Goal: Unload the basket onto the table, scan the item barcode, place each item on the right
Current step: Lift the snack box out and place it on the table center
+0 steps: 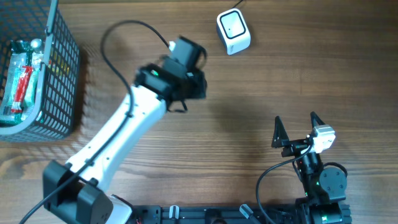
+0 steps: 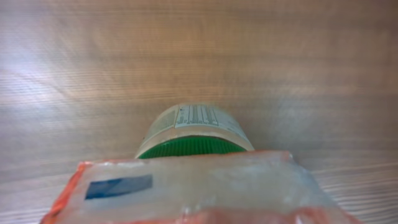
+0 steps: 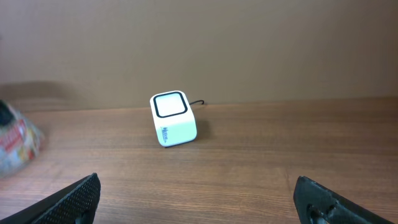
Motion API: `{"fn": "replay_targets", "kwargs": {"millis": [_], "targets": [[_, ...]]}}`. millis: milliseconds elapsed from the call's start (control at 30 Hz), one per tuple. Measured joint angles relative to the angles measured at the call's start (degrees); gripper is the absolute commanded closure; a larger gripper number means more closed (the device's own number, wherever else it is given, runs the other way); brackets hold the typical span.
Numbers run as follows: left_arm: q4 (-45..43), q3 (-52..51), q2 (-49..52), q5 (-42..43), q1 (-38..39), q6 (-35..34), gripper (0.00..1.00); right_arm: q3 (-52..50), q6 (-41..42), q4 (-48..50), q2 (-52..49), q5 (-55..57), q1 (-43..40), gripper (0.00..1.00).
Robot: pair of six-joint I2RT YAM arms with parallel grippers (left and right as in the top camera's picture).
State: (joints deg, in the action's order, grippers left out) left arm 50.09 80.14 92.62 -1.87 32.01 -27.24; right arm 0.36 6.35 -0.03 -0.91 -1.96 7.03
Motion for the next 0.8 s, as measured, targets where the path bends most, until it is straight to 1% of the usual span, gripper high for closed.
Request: {"fn": "replay_targets", "kwargs": {"millis": [100, 300, 467, 567, 667, 800], "targets": [[-2.4, -3.19, 1.05, -1.77, 3.17, -1.46, 0.53, -0.02, 0.0, 0.0, 0.0, 0.0, -0.02, 0.0], [-4.28, -3.54, 7.52, -3.91, 7.28, -2.29, 0.5, -0.02, 0.0, 0.0, 0.0, 0.0, -0.02, 0.0], [-6.21, -3.82, 13.53, -4.31, 9.27, -2.47, 0.49, -0.02, 0.0, -0.02, 0.0, 0.0, -0.02, 0.0], [-7.19, -3.82, 14.82, -4.31, 10.05, -2.51, 0.49, -0.02, 0.0, -0.02, 0.0, 0.0, -0.02, 0.0], [-7.98, -3.82, 15.21, -4.26, 10.84, -3.15, 0.46, -0.02, 0.0, -0.02, 0.0, 0.0, -0.02, 0.0], [-8.35, -3.82, 15.56, -3.63, 11.56, -3.74, 0.24, 0.0, 0.0, -0.02, 0.0, 0.0, -0.02, 0.0]]}}
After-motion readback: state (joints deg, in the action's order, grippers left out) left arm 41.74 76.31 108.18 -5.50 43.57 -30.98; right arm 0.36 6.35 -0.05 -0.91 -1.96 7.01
